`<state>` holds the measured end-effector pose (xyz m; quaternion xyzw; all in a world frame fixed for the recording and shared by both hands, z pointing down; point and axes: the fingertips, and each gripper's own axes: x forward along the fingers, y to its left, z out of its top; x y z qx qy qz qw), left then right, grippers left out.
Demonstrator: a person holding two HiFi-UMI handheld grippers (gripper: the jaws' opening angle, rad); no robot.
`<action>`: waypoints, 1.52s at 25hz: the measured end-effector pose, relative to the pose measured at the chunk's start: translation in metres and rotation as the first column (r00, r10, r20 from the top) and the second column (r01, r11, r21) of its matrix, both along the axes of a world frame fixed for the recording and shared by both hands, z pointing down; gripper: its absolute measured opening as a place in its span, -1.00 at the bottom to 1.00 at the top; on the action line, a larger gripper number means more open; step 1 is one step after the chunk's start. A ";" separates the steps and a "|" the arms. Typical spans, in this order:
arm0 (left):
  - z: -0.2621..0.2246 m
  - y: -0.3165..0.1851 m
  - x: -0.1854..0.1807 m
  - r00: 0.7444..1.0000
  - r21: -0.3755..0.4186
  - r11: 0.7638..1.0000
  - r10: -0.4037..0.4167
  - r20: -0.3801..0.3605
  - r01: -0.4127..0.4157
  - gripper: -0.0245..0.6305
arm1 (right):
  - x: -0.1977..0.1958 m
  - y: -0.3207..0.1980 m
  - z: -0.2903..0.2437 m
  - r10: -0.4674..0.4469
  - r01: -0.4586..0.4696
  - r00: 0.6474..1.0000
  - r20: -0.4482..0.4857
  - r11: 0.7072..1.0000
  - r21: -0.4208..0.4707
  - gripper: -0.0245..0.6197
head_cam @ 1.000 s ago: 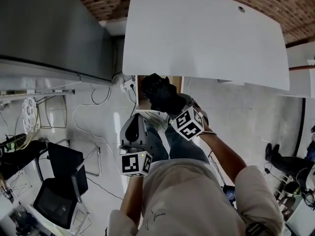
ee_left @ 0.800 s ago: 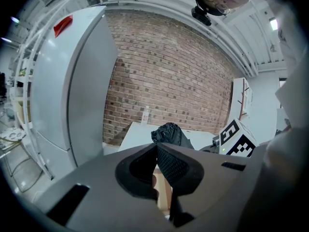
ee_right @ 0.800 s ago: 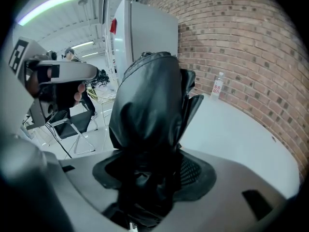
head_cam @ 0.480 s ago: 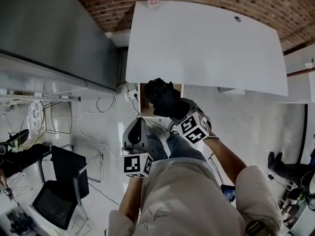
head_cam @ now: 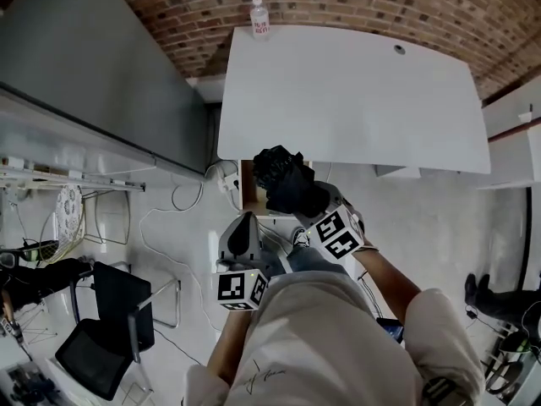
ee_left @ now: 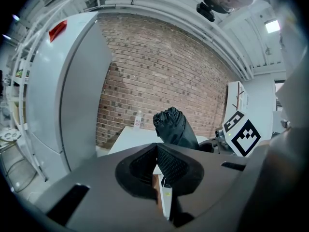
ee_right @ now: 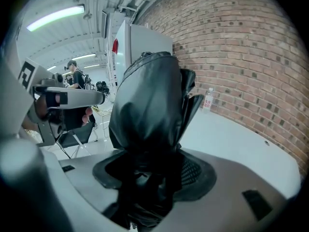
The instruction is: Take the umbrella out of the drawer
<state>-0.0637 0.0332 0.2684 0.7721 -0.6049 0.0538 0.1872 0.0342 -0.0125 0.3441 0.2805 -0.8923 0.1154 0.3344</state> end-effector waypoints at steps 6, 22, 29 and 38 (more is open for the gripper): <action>-0.017 -0.003 -0.001 1.000 0.028 1.000 -0.010 0.024 0.009 -0.88 | 0.005 0.000 -0.022 0.008 -0.010 0.998 0.055 1.000 0.027 -0.12; -0.043 0.003 -0.001 0.999 0.055 0.998 -0.036 0.021 0.035 -0.88 | 0.033 0.003 -0.088 0.055 -0.080 0.980 0.191 0.989 0.125 -0.12; -0.048 0.007 -0.001 0.999 0.050 0.998 -0.037 0.006 0.036 -0.88 | 0.041 0.006 -0.109 0.059 -0.096 0.967 0.248 0.985 0.140 -0.12; -0.062 0.011 0.009 0.999 0.081 0.996 -0.040 -0.020 0.042 -0.88 | 0.049 0.012 -0.124 0.058 -0.106 0.957 0.283 0.982 0.158 -0.12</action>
